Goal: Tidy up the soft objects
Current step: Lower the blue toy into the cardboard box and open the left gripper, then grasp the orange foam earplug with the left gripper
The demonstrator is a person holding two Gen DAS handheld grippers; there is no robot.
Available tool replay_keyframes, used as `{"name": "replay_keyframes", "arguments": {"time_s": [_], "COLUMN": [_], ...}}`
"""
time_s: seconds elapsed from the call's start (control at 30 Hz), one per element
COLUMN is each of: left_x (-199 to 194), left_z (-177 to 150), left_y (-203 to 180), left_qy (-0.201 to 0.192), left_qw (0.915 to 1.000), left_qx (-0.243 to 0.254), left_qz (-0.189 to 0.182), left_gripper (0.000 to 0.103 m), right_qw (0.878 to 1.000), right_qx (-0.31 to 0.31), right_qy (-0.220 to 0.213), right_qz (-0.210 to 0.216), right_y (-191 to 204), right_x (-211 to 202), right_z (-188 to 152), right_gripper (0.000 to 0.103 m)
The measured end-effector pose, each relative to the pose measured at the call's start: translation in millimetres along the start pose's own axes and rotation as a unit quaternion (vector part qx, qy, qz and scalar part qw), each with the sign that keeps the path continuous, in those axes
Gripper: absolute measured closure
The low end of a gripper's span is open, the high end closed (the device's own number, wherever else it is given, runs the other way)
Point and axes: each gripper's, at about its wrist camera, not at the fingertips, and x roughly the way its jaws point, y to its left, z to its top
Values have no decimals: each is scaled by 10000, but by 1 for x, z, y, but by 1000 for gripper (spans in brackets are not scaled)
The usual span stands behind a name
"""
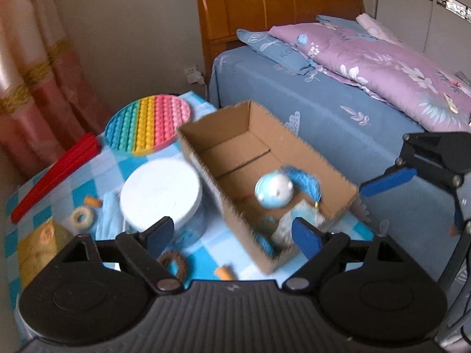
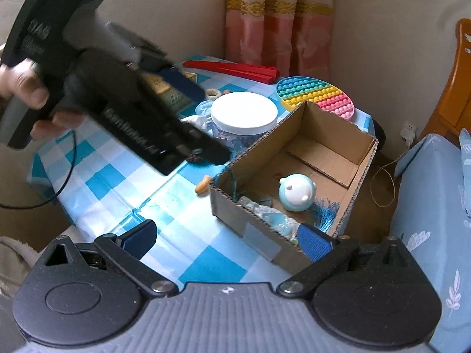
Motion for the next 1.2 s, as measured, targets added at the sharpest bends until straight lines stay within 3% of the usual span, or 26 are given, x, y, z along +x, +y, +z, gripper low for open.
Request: {"name": "replay_keyframes", "arguments": {"time_s": [0.33,0.53,0.7,0.8,0.87,0.93,1.2], "left_x": [-1,11,32,44,52,60,72], "left_z": [-42,-50,-51,-51,-52,-52,-47], "left_y": [17,25,13,8,5,1,1], "left_qy": [28,53,289,397,504,620,638], "left_qw": [9997,9991,9994,9974,9954,9923,9864], "left_qx": [-201,-375,151,515,725,999,1386], "left_qz": [116,-194,-150,-319,-368,-401,-610], "left_gripper": [16,11,12,15,24,41,43], "right_qw": [9996,9995,9994,9992,9990,9989,9984], "right_qx": [218,269,249,264,282,265,331], "right_qy": [-104,35,217,307,356,387,423], "right_qz": [-137,-174,-117,-58,-14,2,158], "right_y": [31,42,44,42,41,41,37], "right_x": [9,21,33,40,43,47,56], "right_z": [-13,-23,-29,-31,-33,-35,-35], "right_gripper": [0,0,0,0,0,0,0]}}
